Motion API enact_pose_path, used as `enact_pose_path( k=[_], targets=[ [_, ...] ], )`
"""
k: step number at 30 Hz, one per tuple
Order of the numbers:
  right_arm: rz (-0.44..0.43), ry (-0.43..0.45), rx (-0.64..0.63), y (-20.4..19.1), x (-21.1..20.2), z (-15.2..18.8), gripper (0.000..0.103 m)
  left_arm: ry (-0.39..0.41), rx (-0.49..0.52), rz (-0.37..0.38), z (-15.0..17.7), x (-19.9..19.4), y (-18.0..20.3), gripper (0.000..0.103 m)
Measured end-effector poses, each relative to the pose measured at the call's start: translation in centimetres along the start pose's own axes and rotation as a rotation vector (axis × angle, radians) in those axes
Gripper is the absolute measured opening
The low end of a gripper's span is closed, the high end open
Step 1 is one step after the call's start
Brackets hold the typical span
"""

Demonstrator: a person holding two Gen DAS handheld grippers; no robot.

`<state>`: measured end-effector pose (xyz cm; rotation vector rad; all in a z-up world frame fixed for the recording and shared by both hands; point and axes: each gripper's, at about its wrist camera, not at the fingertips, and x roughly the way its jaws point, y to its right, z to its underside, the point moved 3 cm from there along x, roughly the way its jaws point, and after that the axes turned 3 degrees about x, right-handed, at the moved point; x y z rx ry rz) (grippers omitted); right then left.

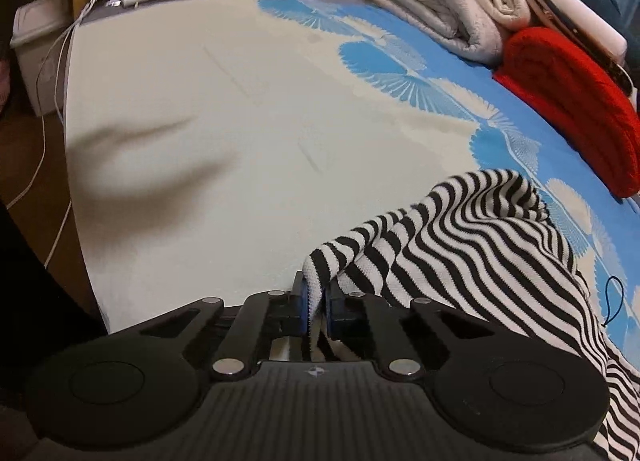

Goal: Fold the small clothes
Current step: 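Lift the striped edge with the right tool and roll it over the bundle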

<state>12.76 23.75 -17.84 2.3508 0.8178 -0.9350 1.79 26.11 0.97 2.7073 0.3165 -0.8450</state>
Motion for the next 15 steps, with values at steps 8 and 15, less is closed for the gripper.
enact_pose_path(
  k=[8,15],
  targets=[
    [-0.011,0.075,0.088,-0.1,-2.6,-2.2,0.006,-0.014,-0.015,-0.001,0.0,0.4,0.2,0.062],
    [-0.013,0.187,0.336,5.9,-7.6,-3.5,0.006,-0.044,-0.043,0.033,0.1,1.3,2.5,0.062]
  ],
)
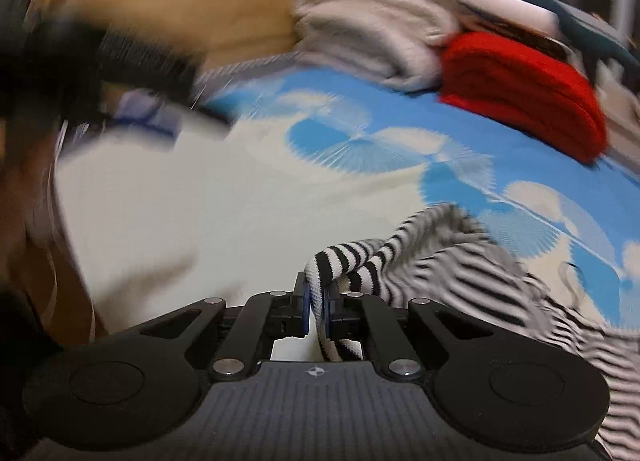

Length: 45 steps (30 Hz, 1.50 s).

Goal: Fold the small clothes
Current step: 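Lift the striped edge with the right tool and roll it over the bundle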

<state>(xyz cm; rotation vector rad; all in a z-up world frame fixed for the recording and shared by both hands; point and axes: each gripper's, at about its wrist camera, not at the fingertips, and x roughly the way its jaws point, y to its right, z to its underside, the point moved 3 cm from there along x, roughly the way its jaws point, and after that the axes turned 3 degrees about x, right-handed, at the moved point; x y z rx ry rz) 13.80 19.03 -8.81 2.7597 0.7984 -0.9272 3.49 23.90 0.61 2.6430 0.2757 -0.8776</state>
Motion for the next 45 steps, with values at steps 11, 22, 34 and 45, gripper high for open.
enact_pose_path(
  k=[11,22,34,45],
  targets=[
    [0.353,0.277,0.865,25.8,-18.3,8.0,0.005,-0.026,0.129,0.062,1.4,2.2,8.6,0.062],
    [0.744,-0.018,1.138,36.1,-24.5,22.3,0.011,-0.061,0.323,0.095,4.0,4.9,16.3,0.062],
    [0.398,0.096,0.900,42.9,-24.9,15.6,0.045,-0.108,0.473,0.087,6.5,6.9,19.7,0.062],
    [0.143,-0.056,1.047,47.1,-14.9,16.1,0.049,-0.200,0.575,0.169,10.9,6.3,24.1,0.067]
  ],
)
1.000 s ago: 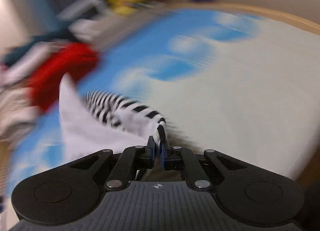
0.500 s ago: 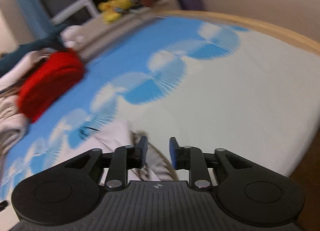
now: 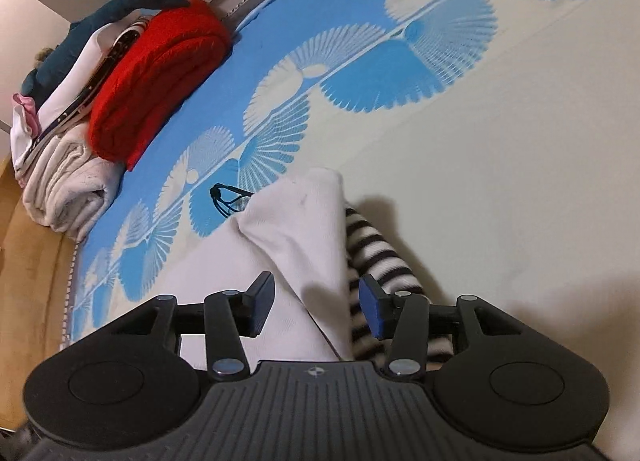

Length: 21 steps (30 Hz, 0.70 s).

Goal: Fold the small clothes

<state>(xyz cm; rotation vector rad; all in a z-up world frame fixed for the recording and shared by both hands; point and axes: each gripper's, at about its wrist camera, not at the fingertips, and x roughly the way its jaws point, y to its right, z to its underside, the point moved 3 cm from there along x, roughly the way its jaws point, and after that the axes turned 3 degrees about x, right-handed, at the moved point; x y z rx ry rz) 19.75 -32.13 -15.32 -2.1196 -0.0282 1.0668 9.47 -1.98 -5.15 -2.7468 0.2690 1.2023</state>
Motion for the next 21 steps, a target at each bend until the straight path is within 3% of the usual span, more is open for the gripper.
enact_pose_path(
  k=[5,6,8,9,11,14,15,16,18,19,21],
  targets=[
    [0.025,-0.017,0.009,-0.1,1.7,-0.9,0.049,-0.069,-0.189,0.177,-1.7,2.4,5.5,0.077],
    [0.019,-0.019,0.030,0.0,2.1,-1.1,0.044,-0.086,-0.220,0.203,-2.1,3.0,6.6,0.077],
    [-0.017,-0.032,0.057,0.1,2.6,-1.4,0.010,-0.130,-0.306,0.260,-2.7,4.7,8.7,0.078],
    [-0.016,-0.022,0.047,-0.1,2.5,-1.6,0.006,-0.156,-0.348,0.284,-2.8,5.5,9.6,0.080],
    [-0.035,0.046,0.057,-0.3,1.3,-2.6,0.005,-0.240,-0.429,0.306,-2.2,7.6,11.0,0.081],
    [-0.235,0.229,0.147,-0.5,-2.6,-4.9,0.002,-0.311,-0.488,0.371,0.3,9.7,12.8,0.087],
    [-0.222,0.255,0.103,-0.8,-3.1,-5.3,0.002,-0.319,-0.456,0.377,1.1,10.0,13.6,0.087],
    [-0.117,0.240,0.051,-0.7,-2.3,-5.4,0.002,-0.323,-0.392,0.349,1.9,10.2,14.3,0.087],
    [0.091,0.114,0.013,0.7,1.0,-4.8,0.002,-0.350,-0.303,0.324,3.4,10.7,15.0,0.087],
    [0.135,0.047,0.030,1.7,2.6,-4.3,0.002,-0.377,-0.301,0.342,4.2,11.0,15.1,0.087],
    [0.145,0.011,0.073,2.8,3.7,-4.1,0.002,-0.392,-0.317,0.363,5.1,11.1,14.7,0.087]
  ],
)
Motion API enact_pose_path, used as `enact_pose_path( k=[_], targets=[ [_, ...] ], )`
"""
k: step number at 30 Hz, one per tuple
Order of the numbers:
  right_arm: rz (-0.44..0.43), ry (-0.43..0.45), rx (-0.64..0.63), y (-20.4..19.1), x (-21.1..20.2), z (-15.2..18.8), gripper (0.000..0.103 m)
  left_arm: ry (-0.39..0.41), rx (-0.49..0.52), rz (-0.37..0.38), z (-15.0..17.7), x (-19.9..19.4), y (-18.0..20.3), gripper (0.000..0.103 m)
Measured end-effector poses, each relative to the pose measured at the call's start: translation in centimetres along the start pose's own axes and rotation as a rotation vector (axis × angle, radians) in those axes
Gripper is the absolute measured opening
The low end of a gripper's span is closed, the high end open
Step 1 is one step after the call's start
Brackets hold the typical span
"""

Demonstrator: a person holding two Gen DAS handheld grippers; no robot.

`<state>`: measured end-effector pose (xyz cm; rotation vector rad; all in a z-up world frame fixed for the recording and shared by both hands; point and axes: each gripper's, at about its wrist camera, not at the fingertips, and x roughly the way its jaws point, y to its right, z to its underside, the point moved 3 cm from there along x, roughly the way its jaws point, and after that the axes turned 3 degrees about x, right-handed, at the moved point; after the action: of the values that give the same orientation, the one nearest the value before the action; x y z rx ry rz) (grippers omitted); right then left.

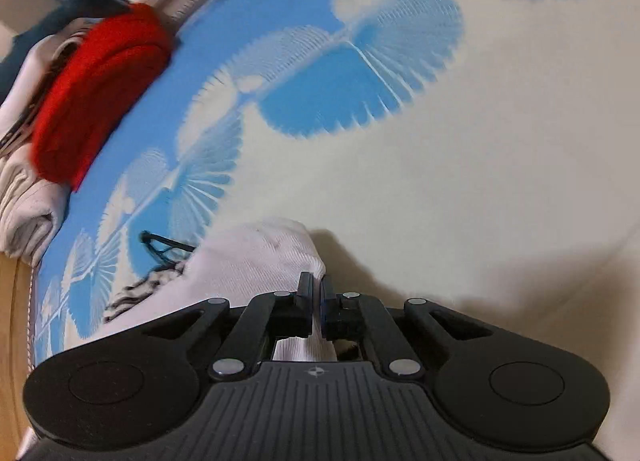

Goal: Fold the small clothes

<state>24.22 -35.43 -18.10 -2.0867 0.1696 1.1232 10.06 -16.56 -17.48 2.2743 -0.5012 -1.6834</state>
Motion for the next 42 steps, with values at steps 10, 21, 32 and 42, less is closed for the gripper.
enact_pose_path(
  k=[10,21,32,42],
  targets=[
    [-0.185,0.018,-0.062,-0.8,-5.0,1.0,0.063,0.114,-0.013,0.013,-2.0,-4.9,-0.1,0.085],
    [-0.137,-0.205,-0.366,1.5,-6.0,7.9,0.001,0.149,-0.145,0.071,-1.8,-2.7,-1.6,0.084],
    [-0.098,-0.177,-0.364,3.0,-6.8,7.0,0.009,0.111,-0.107,0.080,-2.9,-3.0,-1.5,0.086],
    [-0.092,-0.169,-0.194,2.0,-2.9,5.2,0.079,0.164,-0.383,0.174,-8.1,-1.2,-6.1,0.089]
  ],
)
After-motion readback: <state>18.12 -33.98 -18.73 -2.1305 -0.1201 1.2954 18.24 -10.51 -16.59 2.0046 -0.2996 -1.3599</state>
